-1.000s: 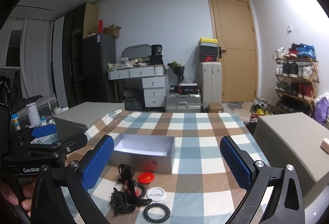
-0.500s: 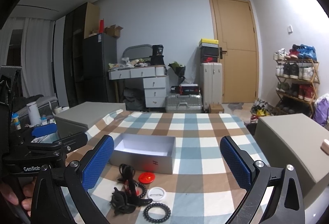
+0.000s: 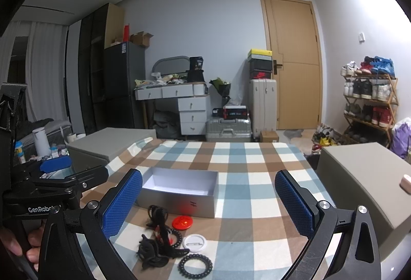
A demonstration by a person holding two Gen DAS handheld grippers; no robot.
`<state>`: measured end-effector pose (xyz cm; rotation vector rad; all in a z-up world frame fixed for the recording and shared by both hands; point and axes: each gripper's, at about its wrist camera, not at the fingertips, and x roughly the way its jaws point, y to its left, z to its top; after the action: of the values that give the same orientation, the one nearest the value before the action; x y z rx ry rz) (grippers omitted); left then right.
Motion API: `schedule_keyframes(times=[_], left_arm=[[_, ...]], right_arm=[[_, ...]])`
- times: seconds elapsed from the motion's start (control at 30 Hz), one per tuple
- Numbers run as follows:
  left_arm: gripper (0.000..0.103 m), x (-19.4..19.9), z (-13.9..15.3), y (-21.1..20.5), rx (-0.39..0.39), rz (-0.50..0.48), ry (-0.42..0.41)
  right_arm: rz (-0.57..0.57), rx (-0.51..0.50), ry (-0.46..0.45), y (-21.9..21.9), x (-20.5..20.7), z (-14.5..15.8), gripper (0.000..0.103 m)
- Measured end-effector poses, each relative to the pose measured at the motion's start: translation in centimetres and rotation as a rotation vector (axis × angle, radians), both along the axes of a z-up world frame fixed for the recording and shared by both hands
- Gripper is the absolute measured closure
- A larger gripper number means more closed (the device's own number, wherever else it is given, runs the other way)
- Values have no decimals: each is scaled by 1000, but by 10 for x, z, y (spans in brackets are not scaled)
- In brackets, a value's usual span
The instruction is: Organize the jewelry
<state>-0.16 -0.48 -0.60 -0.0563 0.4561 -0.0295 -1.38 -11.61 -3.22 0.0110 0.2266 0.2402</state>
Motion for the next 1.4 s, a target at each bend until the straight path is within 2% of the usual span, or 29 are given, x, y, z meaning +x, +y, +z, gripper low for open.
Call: schedule_keyframes(times=[0.57,0.93,1.13,1.4], left_arm=[[1,2,-6,4,-21,-6,15],[1,8,-11,9,-40,-17,45],[1,14,-25,16,-86,-67,90],[1,22,-54,13,-178,-232,184]], right_arm=[[4,-13,6,1,1,-2,0],[4,-95,-8,16,1,-7,0],[-6,-87,19,11,9,-17,0],[-32,-44,91,-8,29,-40,0]])
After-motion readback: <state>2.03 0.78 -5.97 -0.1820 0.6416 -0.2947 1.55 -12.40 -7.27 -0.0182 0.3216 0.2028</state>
